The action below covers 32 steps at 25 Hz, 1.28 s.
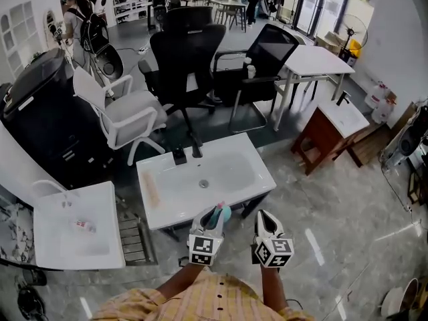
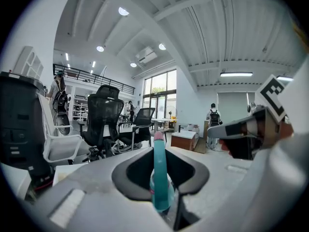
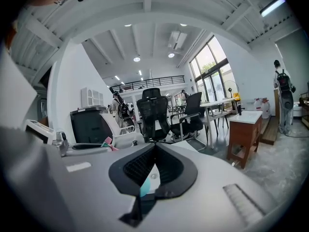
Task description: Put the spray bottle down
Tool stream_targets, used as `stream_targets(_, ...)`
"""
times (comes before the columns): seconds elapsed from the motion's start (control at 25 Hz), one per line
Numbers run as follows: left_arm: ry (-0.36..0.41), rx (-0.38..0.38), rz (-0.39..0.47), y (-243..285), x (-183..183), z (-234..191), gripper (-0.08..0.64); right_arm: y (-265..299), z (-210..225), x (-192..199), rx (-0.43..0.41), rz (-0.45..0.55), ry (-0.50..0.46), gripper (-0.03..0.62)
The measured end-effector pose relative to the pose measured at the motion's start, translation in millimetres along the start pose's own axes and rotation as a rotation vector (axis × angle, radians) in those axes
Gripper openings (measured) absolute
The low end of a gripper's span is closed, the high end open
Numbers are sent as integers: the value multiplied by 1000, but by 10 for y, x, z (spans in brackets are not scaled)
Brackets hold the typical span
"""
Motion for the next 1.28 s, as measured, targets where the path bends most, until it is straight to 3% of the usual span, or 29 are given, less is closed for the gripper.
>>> stream_targets(0.52, -14, 10, -31, 471, 119, -169, 69, 502, 196, -21, 11, -29, 0, 0)
stream_targets(0.92, 12, -72, -55, 1131, -114, -302, 69, 1183, 640, -441, -77, -42, 22, -1)
stream_targets(1.28, -10, -177, -79, 1881, -288, -420, 69, 1898, 1136, -857, -171, -80, 22, -1)
Point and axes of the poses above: the fingertips, and each gripper's own axes: y forward along the fingers, z to its right, x out of its underside, the point moved 7 cm from there along -y, backward along the fingers, and after that the axes turned 12 degrees about y, right-handed, at the moved point
